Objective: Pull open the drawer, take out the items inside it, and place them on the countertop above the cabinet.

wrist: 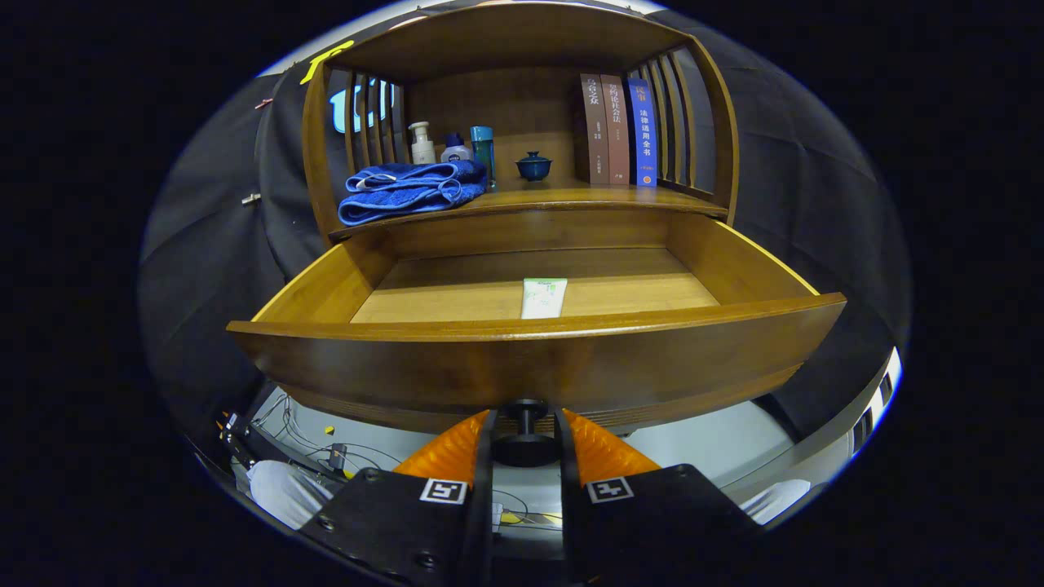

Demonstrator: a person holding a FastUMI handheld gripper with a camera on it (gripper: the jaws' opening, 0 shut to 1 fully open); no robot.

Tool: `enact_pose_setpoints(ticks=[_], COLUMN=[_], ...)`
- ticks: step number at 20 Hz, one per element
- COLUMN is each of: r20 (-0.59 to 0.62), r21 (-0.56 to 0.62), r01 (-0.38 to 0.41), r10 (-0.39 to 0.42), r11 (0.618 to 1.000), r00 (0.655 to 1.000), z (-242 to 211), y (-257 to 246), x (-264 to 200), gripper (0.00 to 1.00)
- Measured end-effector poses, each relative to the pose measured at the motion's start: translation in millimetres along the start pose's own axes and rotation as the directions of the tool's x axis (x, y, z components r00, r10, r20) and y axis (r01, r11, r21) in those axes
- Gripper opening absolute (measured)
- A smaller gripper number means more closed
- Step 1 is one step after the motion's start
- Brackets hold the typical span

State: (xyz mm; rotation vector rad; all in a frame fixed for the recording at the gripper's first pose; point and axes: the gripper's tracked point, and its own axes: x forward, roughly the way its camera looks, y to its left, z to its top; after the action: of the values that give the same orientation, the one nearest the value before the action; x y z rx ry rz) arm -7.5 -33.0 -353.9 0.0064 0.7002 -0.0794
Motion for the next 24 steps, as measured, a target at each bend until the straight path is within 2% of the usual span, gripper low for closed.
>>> enact_pose_setpoints(ticks=[2, 6, 10, 14, 19, 24], r20=[-0.011, 0.052, 0.081, 0.005, -0.178, -0.376], r21=[0.012, 0.005, 0.032, 0.02, 0.029, 0.036], r01=[0.001, 0.022, 0.002, -0.003, 0.024, 0.065], r10=[-0.001, -0.023, -0.004, 0.003, -0.019, -0.047], r11=[1.0, 1.0, 0.999, 1.0, 0.999, 0.997], r00=[1.0, 0.998, 0.997, 1.0, 0.984, 0.925], z=[-1, 33, 94, 133, 137, 111], y=[0, 4, 11, 12, 5, -7], x=[-8, -47, -57, -16, 54, 110], gripper=[0.49, 1.0, 0.99, 0.99, 0.99, 1.0])
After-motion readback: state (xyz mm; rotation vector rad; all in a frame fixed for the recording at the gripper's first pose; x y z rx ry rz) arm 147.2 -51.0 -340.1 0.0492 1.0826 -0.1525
